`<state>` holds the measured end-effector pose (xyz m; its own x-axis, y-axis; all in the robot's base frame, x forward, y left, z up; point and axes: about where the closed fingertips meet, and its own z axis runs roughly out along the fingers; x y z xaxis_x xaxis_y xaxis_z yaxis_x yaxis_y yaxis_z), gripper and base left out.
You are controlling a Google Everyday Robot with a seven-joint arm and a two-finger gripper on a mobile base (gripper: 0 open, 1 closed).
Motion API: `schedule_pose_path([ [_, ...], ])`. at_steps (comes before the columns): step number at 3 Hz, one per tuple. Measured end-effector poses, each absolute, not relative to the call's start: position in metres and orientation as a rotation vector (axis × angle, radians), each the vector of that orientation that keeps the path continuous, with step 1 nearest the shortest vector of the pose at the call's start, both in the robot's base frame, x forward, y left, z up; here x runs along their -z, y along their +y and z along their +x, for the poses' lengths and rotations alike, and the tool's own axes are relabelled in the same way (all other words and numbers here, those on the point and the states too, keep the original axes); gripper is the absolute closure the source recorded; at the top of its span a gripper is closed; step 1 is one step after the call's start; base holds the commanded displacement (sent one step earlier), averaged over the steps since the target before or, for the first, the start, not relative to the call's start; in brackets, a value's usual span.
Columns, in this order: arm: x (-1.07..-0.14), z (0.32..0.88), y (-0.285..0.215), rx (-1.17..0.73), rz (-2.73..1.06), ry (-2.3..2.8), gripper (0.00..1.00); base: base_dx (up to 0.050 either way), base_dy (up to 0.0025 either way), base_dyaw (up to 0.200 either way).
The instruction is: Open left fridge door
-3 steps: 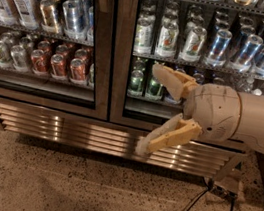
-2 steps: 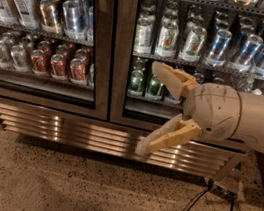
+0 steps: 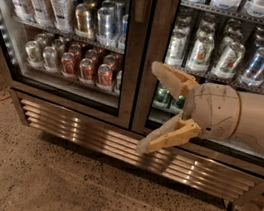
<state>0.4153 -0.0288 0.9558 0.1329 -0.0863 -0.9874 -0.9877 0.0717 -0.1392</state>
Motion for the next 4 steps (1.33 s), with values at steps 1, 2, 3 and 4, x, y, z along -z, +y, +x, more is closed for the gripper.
schedule_pose_path([
  [1, -0.984, 0.409, -0.018, -0.984, -1.290, 1.210, 0.00, 0.000, 0.00000, 0.000],
  [2, -1.008, 0.407, -0.013, -0.964, -1.283, 1.198, 0.00, 0.000, 0.00000, 0.000],
  [3, -1.008, 0.407, -0.013, -0.964, -1.283, 1.198, 0.00, 0.000, 0.00000, 0.000],
  [4, -1.012, 0.407, -0.011, -0.971, -1.280, 1.231, 0.00, 0.000, 0.00000, 0.000],
])
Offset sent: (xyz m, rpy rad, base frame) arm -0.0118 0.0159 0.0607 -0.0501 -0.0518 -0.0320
